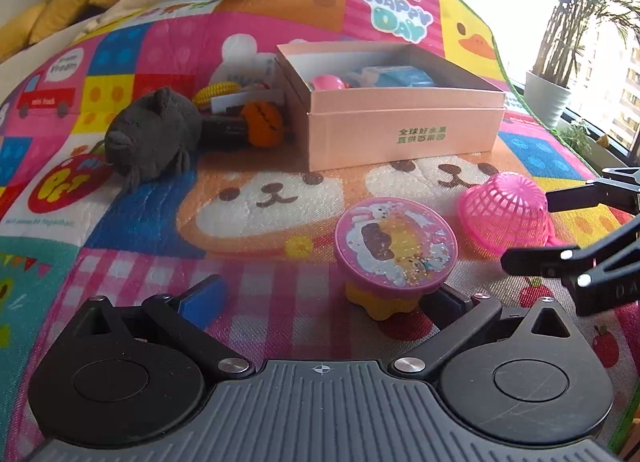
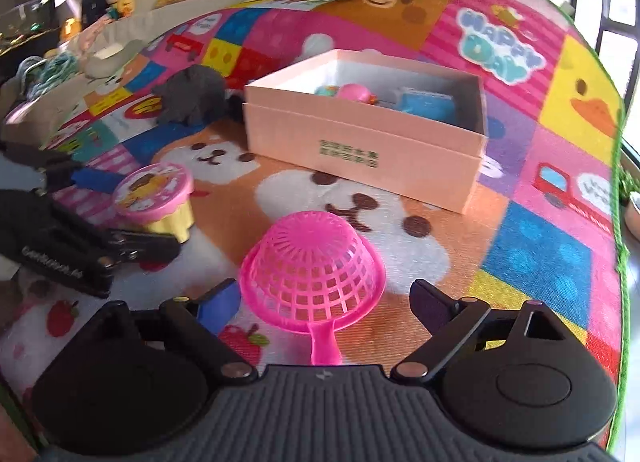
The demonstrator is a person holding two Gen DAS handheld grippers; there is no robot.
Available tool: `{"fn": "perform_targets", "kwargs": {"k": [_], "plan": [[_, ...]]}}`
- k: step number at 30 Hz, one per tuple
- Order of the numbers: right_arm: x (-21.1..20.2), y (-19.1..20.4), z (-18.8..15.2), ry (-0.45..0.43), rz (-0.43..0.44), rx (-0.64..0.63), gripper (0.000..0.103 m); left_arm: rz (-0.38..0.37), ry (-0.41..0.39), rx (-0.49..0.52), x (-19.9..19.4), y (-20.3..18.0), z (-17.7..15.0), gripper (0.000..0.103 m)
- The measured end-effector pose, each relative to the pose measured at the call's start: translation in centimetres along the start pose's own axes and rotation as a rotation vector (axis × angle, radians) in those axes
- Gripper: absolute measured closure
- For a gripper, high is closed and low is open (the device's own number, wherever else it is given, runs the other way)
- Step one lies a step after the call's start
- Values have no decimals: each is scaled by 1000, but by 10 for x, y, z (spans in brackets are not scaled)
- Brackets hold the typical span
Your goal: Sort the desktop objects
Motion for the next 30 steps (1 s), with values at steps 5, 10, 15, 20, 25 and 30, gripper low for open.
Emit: {"fn": "perform_targets", "kwargs": {"k": [5, 10, 15, 20, 25, 30], "plan": [[3, -21, -1, 9, -61, 118, 4, -3, -24, -7, -2, 0, 2, 0], [7, -16, -1, 27, -67, 97, 0, -29, -75, 26, -4, -13, 9, 0], [7, -16, -2, 32, -66, 85, 0, -42, -76, 61, -3, -22, 11, 12], [8, -14, -2, 45, -67, 66, 0, -58, -78, 57, -2, -22, 11, 26], [6, -13, -2, 34, -50, 52, 0, -82, -85, 87, -6, -27, 12, 43], [1, -2, 4, -7, -18, 6, 0, -81, -78, 95, -7, -27, 10, 43]]}}
Point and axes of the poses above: each gripper's, at about its wrist camera, not at the fingertips, and x roughly the way its jaws point, y to its left, z to its top, the point moved 6 cm from there along x, roughly the way its jaws point, and after that the axes turned 10 degrees about -z, right-handed, at the moved point
